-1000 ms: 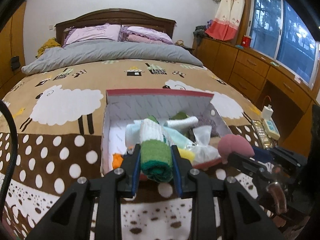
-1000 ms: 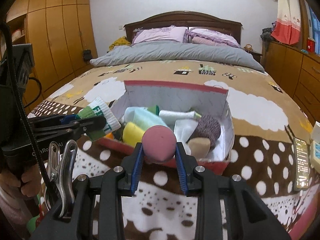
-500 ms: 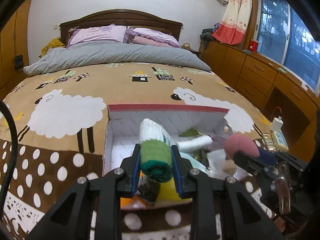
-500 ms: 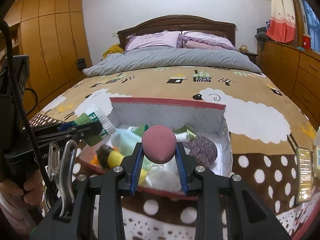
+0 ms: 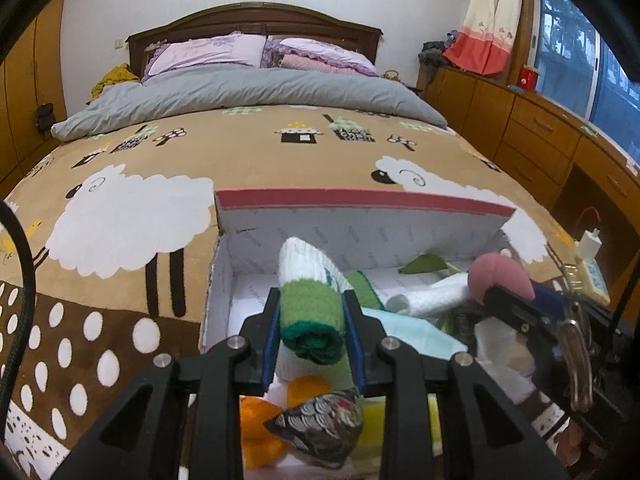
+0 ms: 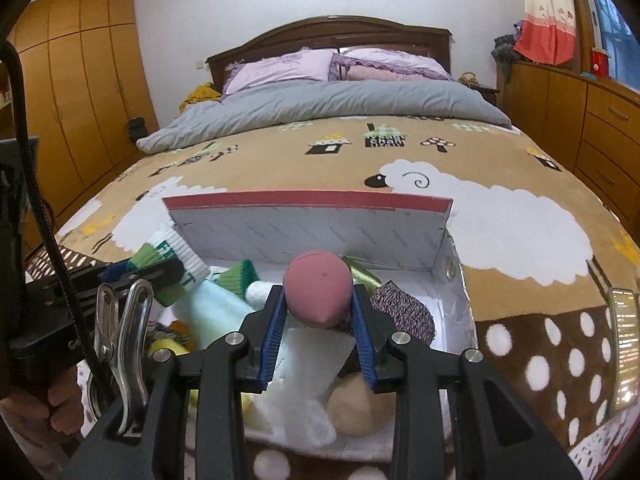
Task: Organize soft objects
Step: 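Carry the sock into the box with the left tool while the right tool carries the pink sponge there, then open both tools to release the sock and pink sponge in the box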
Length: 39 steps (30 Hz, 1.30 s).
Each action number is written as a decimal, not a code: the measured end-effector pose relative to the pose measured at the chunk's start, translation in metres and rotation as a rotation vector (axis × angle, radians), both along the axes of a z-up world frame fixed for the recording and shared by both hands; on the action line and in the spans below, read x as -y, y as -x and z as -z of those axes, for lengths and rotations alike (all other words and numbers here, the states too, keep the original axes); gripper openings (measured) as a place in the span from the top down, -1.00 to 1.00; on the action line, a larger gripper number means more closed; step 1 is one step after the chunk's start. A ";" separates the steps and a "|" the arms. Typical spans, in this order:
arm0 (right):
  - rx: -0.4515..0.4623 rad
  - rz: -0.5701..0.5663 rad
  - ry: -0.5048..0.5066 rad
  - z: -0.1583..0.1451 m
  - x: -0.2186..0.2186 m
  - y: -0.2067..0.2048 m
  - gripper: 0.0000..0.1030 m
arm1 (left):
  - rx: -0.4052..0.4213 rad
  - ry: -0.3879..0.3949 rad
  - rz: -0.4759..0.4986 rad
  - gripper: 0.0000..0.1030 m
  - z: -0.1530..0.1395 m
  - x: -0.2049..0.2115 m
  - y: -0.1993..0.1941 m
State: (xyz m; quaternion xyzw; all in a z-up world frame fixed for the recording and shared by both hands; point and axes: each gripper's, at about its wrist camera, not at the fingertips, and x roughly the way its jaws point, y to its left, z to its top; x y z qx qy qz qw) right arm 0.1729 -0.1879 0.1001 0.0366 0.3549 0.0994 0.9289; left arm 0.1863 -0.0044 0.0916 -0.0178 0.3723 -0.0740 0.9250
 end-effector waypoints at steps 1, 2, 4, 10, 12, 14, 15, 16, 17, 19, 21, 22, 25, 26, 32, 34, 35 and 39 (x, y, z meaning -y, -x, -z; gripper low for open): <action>-0.005 0.003 0.005 0.003 0.000 -0.003 0.36 | -0.003 -0.001 -0.001 0.42 0.002 0.000 -0.002; -0.013 0.007 0.012 0.007 -0.001 -0.007 0.36 | -0.004 -0.003 -0.003 0.42 0.005 0.000 -0.004; -0.021 0.012 0.016 0.013 -0.001 -0.011 0.36 | 0.000 -0.008 -0.007 0.41 0.008 0.000 -0.005; -0.037 0.029 0.033 0.027 -0.003 -0.021 0.35 | 0.018 -0.040 -0.014 0.05 0.014 0.001 -0.010; -0.040 0.036 0.039 0.030 -0.004 -0.024 0.34 | 0.012 -0.050 -0.023 -0.10 0.019 0.001 -0.013; -0.042 0.041 0.043 0.033 -0.004 -0.024 0.32 | -0.002 -0.049 -0.032 -0.18 0.024 0.000 -0.015; -0.043 0.044 0.049 0.035 -0.005 -0.025 0.30 | -0.010 -0.043 -0.037 -0.22 0.027 -0.001 -0.016; -0.042 0.047 0.056 0.037 -0.005 -0.025 0.28 | -0.013 -0.036 -0.040 -0.23 0.029 -0.002 -0.017; -0.041 0.049 0.061 0.038 -0.007 -0.025 0.24 | -0.012 -0.026 -0.044 -0.27 0.031 -0.003 -0.017; -0.038 0.050 0.061 0.040 -0.008 -0.026 0.16 | -0.001 -0.023 -0.042 -0.28 0.032 -0.004 -0.016; -0.038 0.049 0.054 0.043 -0.008 -0.027 -0.04 | 0.006 -0.034 -0.038 -0.35 0.033 -0.002 -0.016; -0.038 0.049 0.054 0.044 -0.009 -0.028 -0.09 | 0.009 -0.040 -0.035 -0.36 0.033 -0.001 -0.016; -0.034 0.051 0.060 0.047 -0.011 -0.028 -0.18 | 0.025 -0.051 -0.036 -0.39 0.035 0.001 -0.015; -0.033 0.051 0.059 0.048 -0.011 -0.028 -0.19 | 0.029 -0.050 -0.036 -0.40 0.035 0.001 -0.014; -0.027 0.054 0.054 0.050 -0.012 -0.027 -0.23 | 0.036 -0.056 -0.038 -0.42 0.037 0.003 -0.012; -0.026 0.056 0.054 0.050 -0.012 -0.028 -0.23 | 0.035 -0.057 -0.035 -0.44 0.037 0.004 -0.012; -0.025 0.057 0.054 0.050 -0.013 -0.028 -0.23 | 0.035 -0.059 -0.033 -0.45 0.037 0.004 -0.012; -0.026 0.053 0.052 0.050 -0.014 -0.028 -0.26 | 0.033 -0.055 -0.030 -0.47 0.035 0.006 -0.010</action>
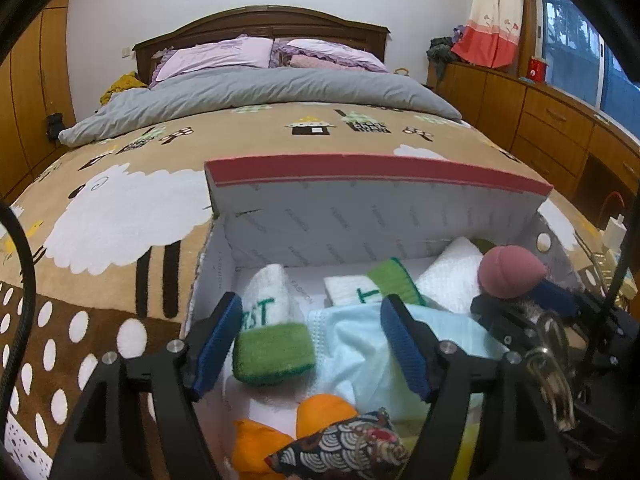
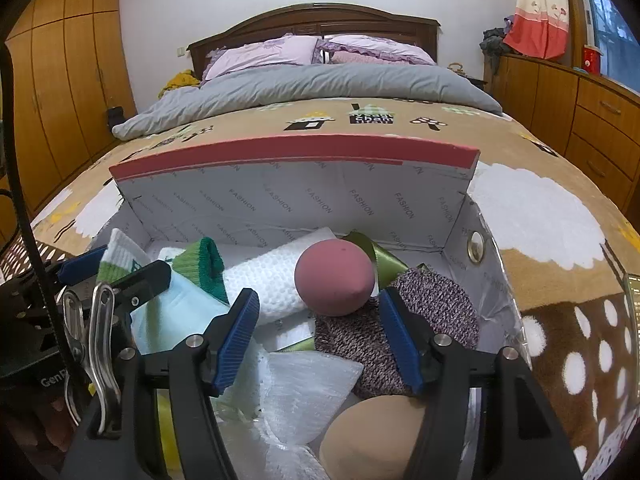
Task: Organize soft objects
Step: 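Open both tools to release the sock and pink sponge in the box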
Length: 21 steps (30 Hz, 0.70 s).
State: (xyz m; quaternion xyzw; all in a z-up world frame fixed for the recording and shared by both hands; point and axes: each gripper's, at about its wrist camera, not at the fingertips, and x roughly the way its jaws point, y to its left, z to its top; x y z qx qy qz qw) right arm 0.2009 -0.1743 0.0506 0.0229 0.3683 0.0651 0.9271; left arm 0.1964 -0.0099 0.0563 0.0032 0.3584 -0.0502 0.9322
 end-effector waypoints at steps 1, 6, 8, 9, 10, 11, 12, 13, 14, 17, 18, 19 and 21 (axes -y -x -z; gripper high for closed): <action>0.001 -0.001 -0.001 -0.001 0.000 0.001 -0.26 | -0.001 0.003 0.001 -0.48 -0.001 0.000 0.000; 0.009 -0.010 -0.018 -0.007 0.001 0.007 -0.36 | -0.012 0.024 0.006 -0.55 -0.007 -0.002 0.004; 0.011 -0.012 -0.026 -0.011 0.001 0.010 -0.38 | -0.007 0.024 0.002 -0.58 -0.011 -0.003 0.008; 0.012 -0.014 -0.027 -0.013 0.002 0.011 -0.39 | 0.001 0.020 -0.002 -0.60 -0.014 -0.004 0.010; 0.013 -0.015 -0.031 -0.013 0.002 0.013 -0.40 | 0.008 0.018 -0.004 -0.61 -0.016 -0.004 0.012; 0.017 -0.015 -0.038 -0.015 0.002 0.016 -0.42 | 0.017 0.018 -0.008 -0.61 -0.020 -0.005 0.016; 0.020 -0.016 -0.045 -0.017 0.004 0.018 -0.44 | 0.022 0.020 -0.010 -0.62 -0.023 -0.005 0.018; 0.023 -0.017 -0.051 -0.018 0.005 0.021 -0.45 | 0.025 0.022 -0.011 -0.62 -0.025 -0.006 0.021; 0.029 -0.019 -0.059 -0.021 0.005 0.025 -0.47 | 0.028 0.024 -0.013 -0.62 -0.029 -0.007 0.025; 0.042 -0.020 -0.057 -0.028 0.005 0.033 -0.47 | 0.035 0.031 -0.018 -0.62 -0.036 -0.009 0.034; 0.045 -0.020 -0.056 -0.030 0.004 0.035 -0.47 | 0.035 0.032 -0.020 -0.62 -0.039 -0.010 0.038; 0.049 -0.022 -0.055 -0.033 0.004 0.038 -0.47 | 0.034 0.035 -0.022 -0.62 -0.042 -0.011 0.041; 0.052 -0.027 -0.056 -0.038 0.003 0.044 -0.47 | 0.036 0.043 -0.025 -0.62 -0.047 -0.012 0.048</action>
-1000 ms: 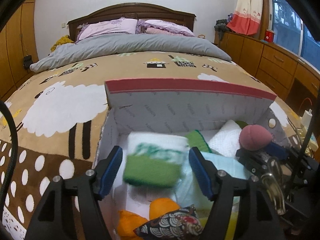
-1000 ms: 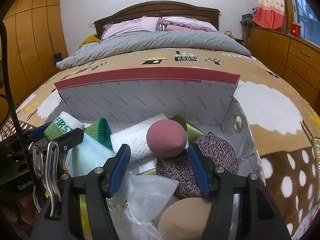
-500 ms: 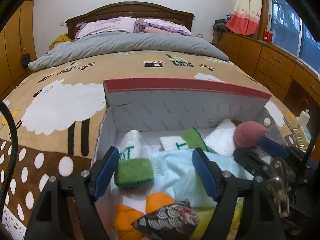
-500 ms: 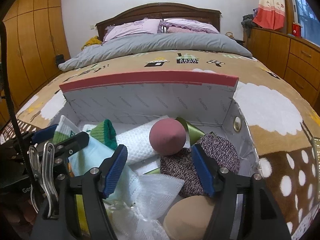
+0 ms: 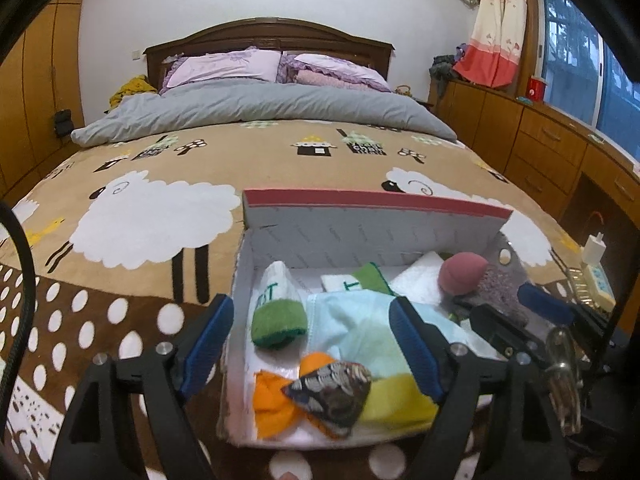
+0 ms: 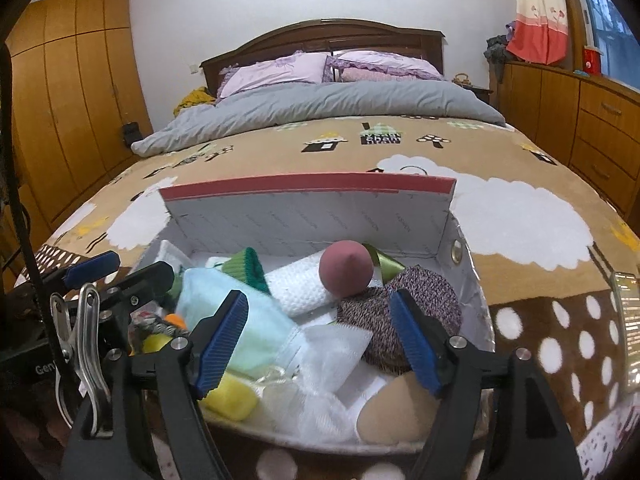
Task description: Organize soft objects
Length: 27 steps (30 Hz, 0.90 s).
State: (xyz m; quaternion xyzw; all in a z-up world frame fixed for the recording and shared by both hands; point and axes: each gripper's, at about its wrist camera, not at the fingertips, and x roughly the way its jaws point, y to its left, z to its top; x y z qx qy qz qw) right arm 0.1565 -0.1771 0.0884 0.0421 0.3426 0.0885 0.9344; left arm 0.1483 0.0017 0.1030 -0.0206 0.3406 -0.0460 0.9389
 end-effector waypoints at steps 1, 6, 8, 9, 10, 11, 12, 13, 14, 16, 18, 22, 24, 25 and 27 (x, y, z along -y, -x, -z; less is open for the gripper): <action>0.002 -0.003 -0.002 -0.003 0.000 0.003 -0.47 | 0.002 0.005 -0.001 -0.62 -0.002 -0.001 0.003; 0.012 -0.016 -0.009 -0.017 -0.002 0.020 -0.47 | 0.020 0.012 -0.005 -0.62 -0.015 -0.005 0.024; 0.008 -0.022 -0.011 -0.021 -0.002 0.029 -0.47 | 0.023 0.009 -0.009 -0.62 -0.020 -0.006 0.034; 0.001 -0.027 -0.012 -0.023 -0.002 0.034 -0.47 | 0.024 0.010 -0.010 -0.62 -0.021 -0.006 0.038; -0.002 -0.030 -0.013 -0.025 -0.003 0.039 -0.47 | 0.024 0.012 -0.011 -0.62 -0.022 -0.007 0.043; -0.004 -0.032 -0.013 -0.027 -0.003 0.043 -0.47 | 0.022 0.014 -0.013 -0.62 -0.023 -0.007 0.047; -0.006 -0.036 -0.012 -0.028 -0.003 0.048 -0.47 | 0.017 0.016 -0.012 -0.62 -0.023 -0.007 0.052; -0.007 -0.039 -0.009 -0.028 -0.003 0.051 -0.47 | 0.011 0.018 -0.009 -0.62 -0.023 -0.006 0.056; -0.011 -0.039 -0.003 -0.029 -0.004 0.057 -0.47 | 0.002 0.019 -0.006 -0.62 -0.022 -0.006 0.062; -0.015 -0.034 0.008 -0.030 -0.004 0.065 -0.47 | -0.008 0.016 -0.004 -0.62 -0.020 -0.005 0.068; -0.025 -0.030 0.013 -0.027 -0.004 0.076 -0.47 | -0.017 0.008 -0.006 -0.62 -0.016 -0.004 0.077; -0.047 -0.012 0.004 -0.020 -0.001 0.092 -0.47 | -0.035 0.006 -0.004 -0.62 -0.008 -0.002 0.090; -0.057 -0.004 -0.004 -0.015 0.001 0.097 -0.47 | -0.048 0.007 -0.003 -0.62 -0.002 -0.001 0.095; -0.063 0.002 -0.007 -0.012 0.002 0.100 -0.47 | -0.055 0.006 -0.001 -0.62 0.001 0.000 0.097; -0.070 0.009 -0.002 -0.007 0.003 0.104 -0.47 | -0.071 0.003 0.001 -0.62 0.009 0.001 0.100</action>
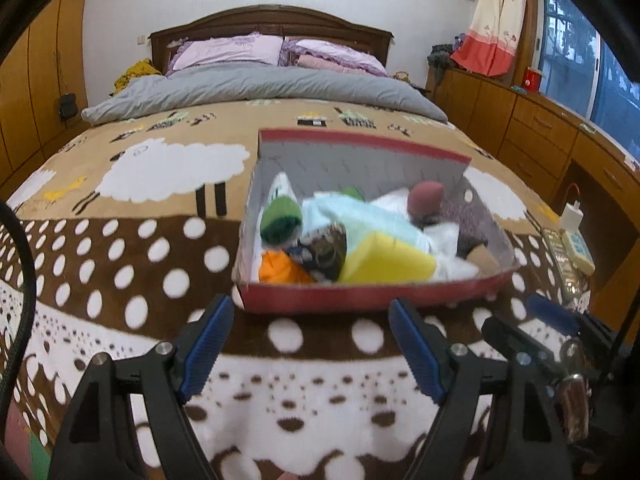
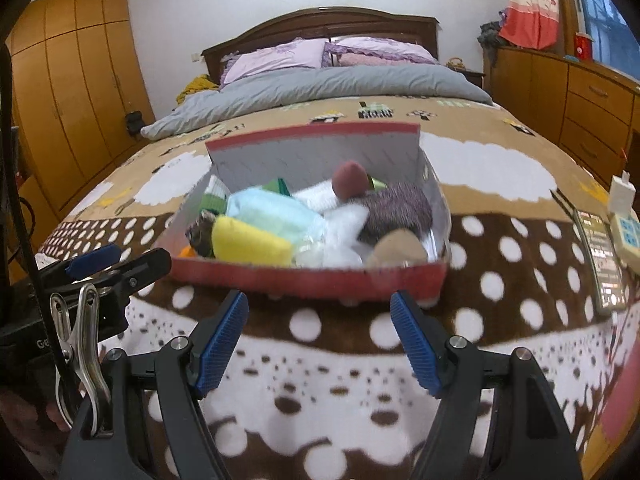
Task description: Organize soft objects
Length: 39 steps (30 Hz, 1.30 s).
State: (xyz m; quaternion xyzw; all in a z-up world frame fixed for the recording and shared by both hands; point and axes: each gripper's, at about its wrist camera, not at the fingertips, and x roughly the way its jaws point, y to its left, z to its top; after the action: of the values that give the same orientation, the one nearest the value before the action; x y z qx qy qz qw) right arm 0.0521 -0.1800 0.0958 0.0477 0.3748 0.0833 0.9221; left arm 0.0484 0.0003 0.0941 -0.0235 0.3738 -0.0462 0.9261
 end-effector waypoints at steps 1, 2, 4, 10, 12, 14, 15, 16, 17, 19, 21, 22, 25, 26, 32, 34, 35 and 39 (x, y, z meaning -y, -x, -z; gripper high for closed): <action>-0.004 0.002 0.005 0.003 0.000 0.002 -0.47 | -0.007 -0.002 -0.001 -0.62 0.004 0.001 0.001; -0.010 0.005 0.012 0.006 0.000 0.003 -0.47 | -0.012 -0.005 -0.001 -0.62 0.008 0.001 0.001; -0.016 0.010 0.021 0.012 -0.001 0.005 -0.47 | -0.025 -0.008 -0.006 -0.62 0.016 0.002 0.000; -0.002 0.034 0.041 0.027 0.000 0.003 -0.47 | -0.028 -0.027 -0.015 -0.62 0.035 0.005 -0.006; 0.011 0.043 0.059 0.032 -0.001 0.003 -0.47 | -0.032 -0.046 -0.012 -0.62 0.041 0.007 -0.008; 0.016 0.048 0.069 0.036 -0.001 0.002 -0.47 | -0.040 -0.047 -0.006 -0.62 0.046 0.009 -0.009; 0.015 0.049 0.067 0.037 0.000 0.001 -0.47 | -0.041 -0.047 -0.004 -0.62 0.048 0.010 -0.009; 0.014 0.051 0.060 0.039 0.000 0.001 -0.47 | -0.041 -0.049 -0.002 -0.62 0.050 0.011 -0.010; 0.009 0.053 0.046 0.042 0.001 0.000 -0.47 | -0.037 -0.055 0.001 -0.62 0.051 0.013 -0.010; 0.002 0.056 0.036 0.046 0.002 -0.001 -0.47 | -0.025 -0.071 0.003 -0.62 0.053 0.015 -0.010; -0.005 0.056 0.037 0.050 0.002 -0.002 -0.47 | -0.019 -0.076 0.005 -0.62 0.054 0.016 -0.010; -0.009 0.055 0.038 0.051 0.002 -0.003 -0.47 | -0.020 -0.073 0.007 -0.62 0.055 0.016 -0.010; -0.014 0.052 0.037 0.054 0.001 -0.004 -0.47 | -0.031 -0.061 0.005 -0.62 0.057 0.016 -0.012; -0.014 0.051 0.037 0.054 0.001 -0.004 -0.47 | -0.036 -0.056 0.002 -0.62 0.058 0.015 -0.013; -0.020 0.053 0.035 0.055 0.000 -0.004 -0.47 | -0.050 -0.033 -0.009 -0.62 0.060 0.010 -0.015; -0.024 0.054 0.032 0.056 0.000 -0.005 -0.47 | -0.050 -0.037 -0.008 -0.62 0.060 0.009 -0.015; -0.025 0.055 0.030 0.056 0.000 -0.005 -0.47 | -0.050 -0.037 -0.008 -0.62 0.060 0.009 -0.015; -0.027 0.055 0.029 0.057 0.000 -0.005 -0.47 | -0.050 -0.037 -0.008 -0.62 0.060 0.009 -0.015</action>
State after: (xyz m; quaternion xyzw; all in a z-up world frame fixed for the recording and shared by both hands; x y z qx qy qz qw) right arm 0.0570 -0.1803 0.0390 0.0455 0.3868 0.0517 0.9196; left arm 0.0635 -0.0084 0.0337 -0.0091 0.3977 -0.0349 0.9168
